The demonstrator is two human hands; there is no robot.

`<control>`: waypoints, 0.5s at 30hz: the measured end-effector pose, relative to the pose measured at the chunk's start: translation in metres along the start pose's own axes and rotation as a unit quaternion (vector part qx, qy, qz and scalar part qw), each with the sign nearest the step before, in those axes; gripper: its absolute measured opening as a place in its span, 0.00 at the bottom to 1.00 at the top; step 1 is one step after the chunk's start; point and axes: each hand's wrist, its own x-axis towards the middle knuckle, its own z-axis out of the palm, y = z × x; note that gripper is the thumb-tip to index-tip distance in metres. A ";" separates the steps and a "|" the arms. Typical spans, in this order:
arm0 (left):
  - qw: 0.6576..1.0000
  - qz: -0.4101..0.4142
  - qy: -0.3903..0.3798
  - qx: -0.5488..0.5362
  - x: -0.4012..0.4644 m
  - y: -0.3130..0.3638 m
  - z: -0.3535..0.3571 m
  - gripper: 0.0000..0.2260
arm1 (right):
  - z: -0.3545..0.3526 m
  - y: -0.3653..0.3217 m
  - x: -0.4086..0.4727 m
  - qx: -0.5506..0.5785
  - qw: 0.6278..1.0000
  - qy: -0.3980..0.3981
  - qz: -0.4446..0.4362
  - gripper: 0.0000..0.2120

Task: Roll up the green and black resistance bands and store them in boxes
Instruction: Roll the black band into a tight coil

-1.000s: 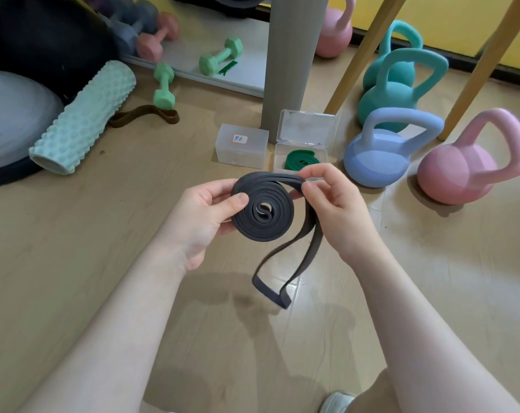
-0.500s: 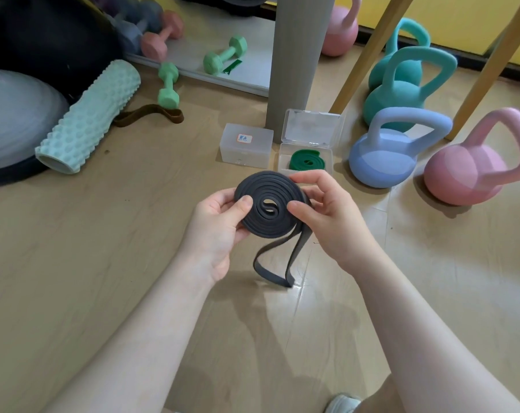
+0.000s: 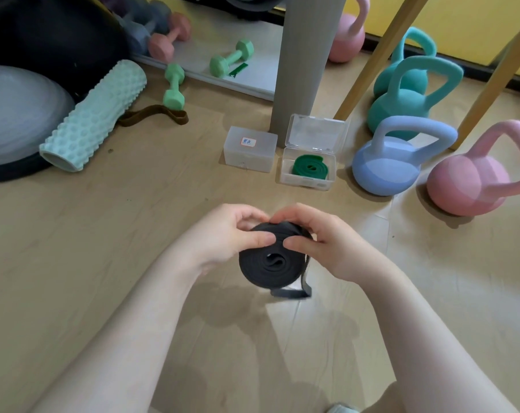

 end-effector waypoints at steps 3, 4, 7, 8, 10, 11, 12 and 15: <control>0.999 0.009 -0.002 0.042 0.001 -0.004 0.003 0.06 | 0.002 0.004 -0.001 0.003 1.000 -0.010 0.024 0.15; 0.998 0.022 0.003 0.055 0.001 -0.004 0.004 0.06 | 0.001 0.005 -0.001 0.001 1.000 -0.004 0.026 0.14; 0.998 0.048 0.011 0.049 0.002 -0.003 0.007 0.09 | -0.003 0.005 -0.002 0.013 0.999 0.032 0.025 0.14; 0.997 0.056 0.015 0.042 0.001 -0.003 0.007 0.09 | -0.003 0.005 -0.002 0.024 0.998 0.045 0.026 0.14; 0.996 0.074 0.031 0.028 0.001 -0.002 0.005 0.10 | -0.003 0.004 -0.001 0.041 0.996 0.069 0.028 0.14; 0.995 0.084 0.040 0.018 0.001 -0.002 0.004 0.11 | -0.004 0.004 0.000 0.042 0.996 0.071 0.034 0.13; 0.994 0.094 0.047 0.001 0.000 -0.001 0.002 0.12 | -0.005 0.004 0.000 0.040 0.996 0.063 0.046 0.12; 0.990 0.115 0.059 -0.059 -0.003 0.002 -0.004 0.15 | -0.007 0.006 -0.003 0.033 0.996 0.035 0.078 0.13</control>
